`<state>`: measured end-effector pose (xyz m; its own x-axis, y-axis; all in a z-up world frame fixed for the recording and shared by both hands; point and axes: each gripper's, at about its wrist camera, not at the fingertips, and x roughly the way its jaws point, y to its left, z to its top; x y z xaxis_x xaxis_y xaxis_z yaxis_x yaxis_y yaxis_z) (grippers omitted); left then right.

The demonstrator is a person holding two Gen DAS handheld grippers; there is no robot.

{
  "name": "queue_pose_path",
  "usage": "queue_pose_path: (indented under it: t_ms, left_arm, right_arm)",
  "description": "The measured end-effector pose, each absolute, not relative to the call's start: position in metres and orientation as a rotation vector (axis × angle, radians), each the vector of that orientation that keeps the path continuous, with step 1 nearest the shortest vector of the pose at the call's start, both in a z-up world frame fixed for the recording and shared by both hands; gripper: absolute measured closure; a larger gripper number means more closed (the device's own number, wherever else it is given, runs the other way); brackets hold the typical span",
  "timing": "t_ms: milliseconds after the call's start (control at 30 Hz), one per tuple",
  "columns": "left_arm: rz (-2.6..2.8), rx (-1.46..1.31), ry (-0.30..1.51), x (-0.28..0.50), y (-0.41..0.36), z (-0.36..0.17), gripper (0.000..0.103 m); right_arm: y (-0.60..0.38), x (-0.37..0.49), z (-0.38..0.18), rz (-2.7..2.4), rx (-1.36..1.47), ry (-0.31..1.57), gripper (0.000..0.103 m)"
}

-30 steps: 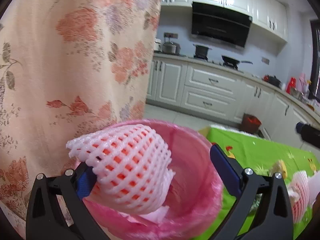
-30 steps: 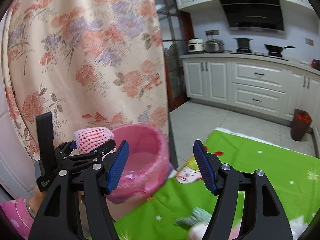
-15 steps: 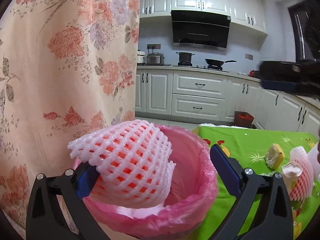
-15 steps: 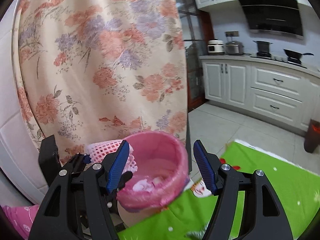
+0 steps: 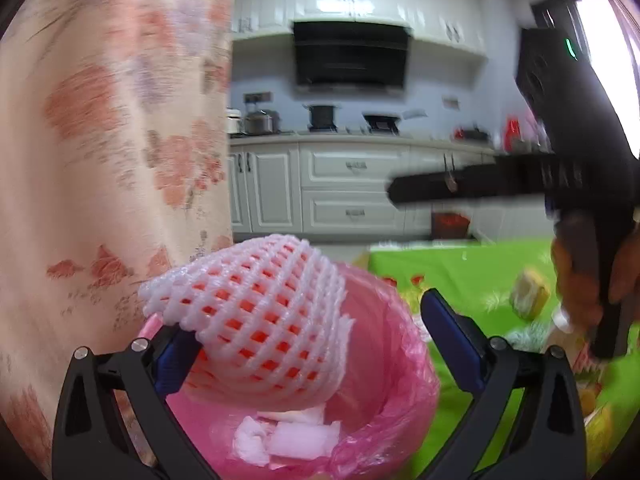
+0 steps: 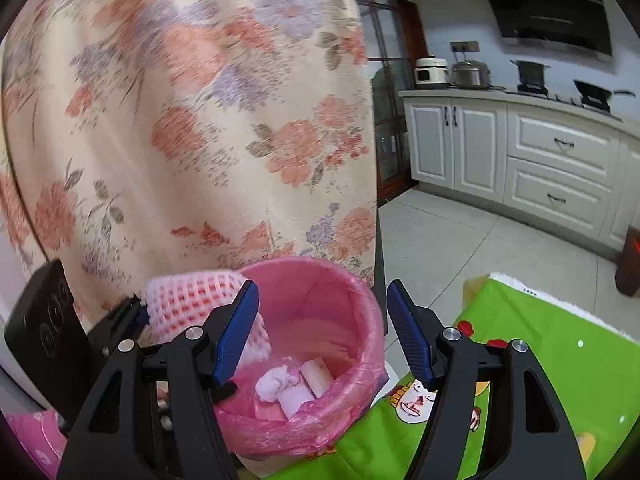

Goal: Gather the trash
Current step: 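Open the right tool over the bin while the left tool releases the fruit net, then move both tools back to the pile, right tool reaching for a white foam block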

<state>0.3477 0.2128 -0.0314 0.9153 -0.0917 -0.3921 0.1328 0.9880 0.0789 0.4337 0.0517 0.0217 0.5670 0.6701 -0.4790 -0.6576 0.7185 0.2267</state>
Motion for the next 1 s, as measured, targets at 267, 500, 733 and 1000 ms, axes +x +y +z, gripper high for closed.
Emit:
queue_pose_path:
  t_ms: [267,500,733,1000]
  left_arm:
    - [-0.036,0.067,0.449,0.355,0.231,-0.028,0.012]
    - [0.063,0.079,0.494,0.355,0.238,-0.029,0.005]
    - [0.047,0.068,0.544,0.342,0.228,-0.047,0.005]
    - [0.125,0.032,0.406,0.307,0.202,-0.029,0.005]
  right_arm:
    - [0.029,0.44,0.031,0.748,0.083,0.542,0.039]
    - [0.02,0.426,0.042,0.746,0.075,0.504,0.039]
    - [0.008,0.414,0.052,0.741,0.081,0.49,0.039]
    - [-0.008,0.384,0.052,0.719,0.07,0.486,0.039]
